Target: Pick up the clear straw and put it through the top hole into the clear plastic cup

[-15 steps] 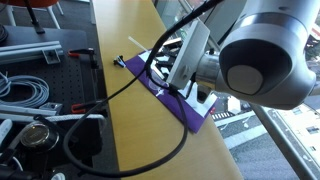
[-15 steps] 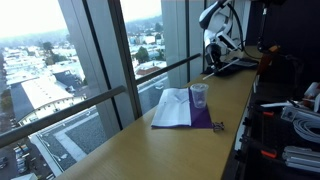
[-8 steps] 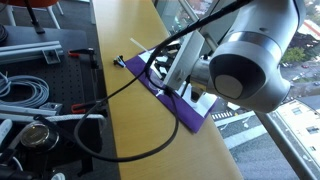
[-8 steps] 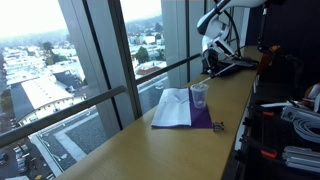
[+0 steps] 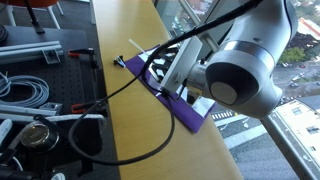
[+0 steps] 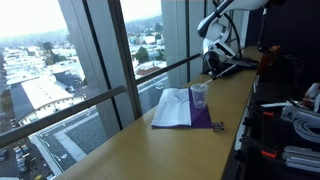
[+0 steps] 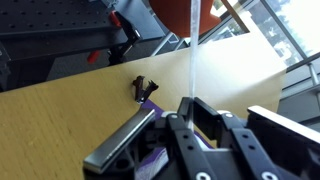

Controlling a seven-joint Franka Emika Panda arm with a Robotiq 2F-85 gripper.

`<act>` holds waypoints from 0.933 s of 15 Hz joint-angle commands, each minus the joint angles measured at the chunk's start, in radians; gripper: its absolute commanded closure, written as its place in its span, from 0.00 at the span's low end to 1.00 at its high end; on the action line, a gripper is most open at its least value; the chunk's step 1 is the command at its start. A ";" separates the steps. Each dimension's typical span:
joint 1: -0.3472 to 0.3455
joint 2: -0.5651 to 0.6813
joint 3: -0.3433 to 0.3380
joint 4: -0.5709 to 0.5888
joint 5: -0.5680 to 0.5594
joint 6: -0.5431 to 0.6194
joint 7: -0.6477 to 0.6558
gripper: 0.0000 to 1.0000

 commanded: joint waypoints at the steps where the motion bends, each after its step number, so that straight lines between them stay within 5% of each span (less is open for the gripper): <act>1: -0.019 0.017 -0.004 0.053 0.020 -0.042 0.012 0.98; 14: -0.003 0.030 0.006 0.053 0.059 -0.038 0.002 0.98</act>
